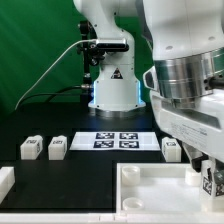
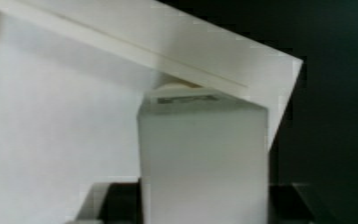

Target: Assemble one leg

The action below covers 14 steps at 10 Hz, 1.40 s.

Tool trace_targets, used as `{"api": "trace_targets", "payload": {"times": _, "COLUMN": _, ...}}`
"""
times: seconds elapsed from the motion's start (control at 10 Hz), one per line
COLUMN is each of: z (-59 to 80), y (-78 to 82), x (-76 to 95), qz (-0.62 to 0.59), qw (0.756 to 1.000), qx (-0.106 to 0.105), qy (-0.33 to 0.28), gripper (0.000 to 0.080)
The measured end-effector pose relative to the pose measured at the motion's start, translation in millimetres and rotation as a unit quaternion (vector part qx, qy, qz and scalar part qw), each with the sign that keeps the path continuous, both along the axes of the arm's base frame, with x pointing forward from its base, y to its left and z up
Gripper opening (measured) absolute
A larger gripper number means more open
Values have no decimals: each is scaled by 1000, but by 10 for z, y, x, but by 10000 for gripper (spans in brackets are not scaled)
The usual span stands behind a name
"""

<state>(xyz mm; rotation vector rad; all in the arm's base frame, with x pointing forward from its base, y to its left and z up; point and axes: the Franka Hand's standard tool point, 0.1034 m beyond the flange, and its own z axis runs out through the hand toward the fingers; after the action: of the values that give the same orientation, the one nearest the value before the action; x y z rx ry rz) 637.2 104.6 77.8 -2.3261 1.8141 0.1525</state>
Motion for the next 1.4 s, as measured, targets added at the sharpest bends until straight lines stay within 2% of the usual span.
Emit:
{"api": "trace_targets", "payload": {"times": 0.2, "z": 1, "y": -2, "x": -2, "qz": -33, "qw": 999, "qx": 2, "qy": 8, "gripper": 297}}
{"api": "trace_targets", "payload": {"times": 0.3, "z": -3, "y": 0, "x": -4, "qz": -19, "qw": 1000, "qx": 1, "qy": 6, "gripper": 364}}
{"api": "trace_targets", "payload": {"times": 0.4, "z": -5, "y": 12, "x": -8, "qz": 8, "qw": 1000, "qx": 0, "qy": 0, "gripper": 538}}
{"api": "trace_targets", "payload": {"times": 0.5, "z": -12, "y": 71, "x": -20, "qz": 73, "qw": 997, "qx": -3, "qy": -14, "gripper": 538}}
{"api": "trace_targets", "payload": {"times": 0.6, "z": -23, "y": 134, "x": -43, "qz": 150, "qw": 988, "qx": -4, "qy": -31, "gripper": 624}}
{"api": "trace_targets", "payload": {"times": 0.7, "z": -30, "y": 161, "x": -56, "qz": 227, "qw": 973, "qx": -5, "qy": -47, "gripper": 645}}
{"api": "trace_targets", "payload": {"times": 1.0, "z": -34, "y": 129, "x": -51, "qz": 349, "qw": 934, "qx": -10, "qy": -73, "gripper": 648}}
{"api": "trace_targets", "payload": {"times": 1.1, "z": -31, "y": 129, "x": -59, "qz": 429, "qw": 900, "qx": -20, "qy": -79, "gripper": 649}}
{"api": "trace_targets", "payload": {"times": 1.2, "z": 10, "y": 167, "x": -20, "qz": 543, "qw": 835, "qx": -42, "qy": -76, "gripper": 649}}
{"api": "trace_targets", "payload": {"times": 1.3, "z": 25, "y": 191, "x": 10, "qz": 561, "qw": 822, "qx": -43, "qy": -81, "gripper": 649}}
{"api": "trace_targets", "payload": {"times": 1.4, "z": 13, "y": 184, "x": 1, "qz": 536, "qw": 840, "qx": -40, "qy": -78, "gripper": 649}}
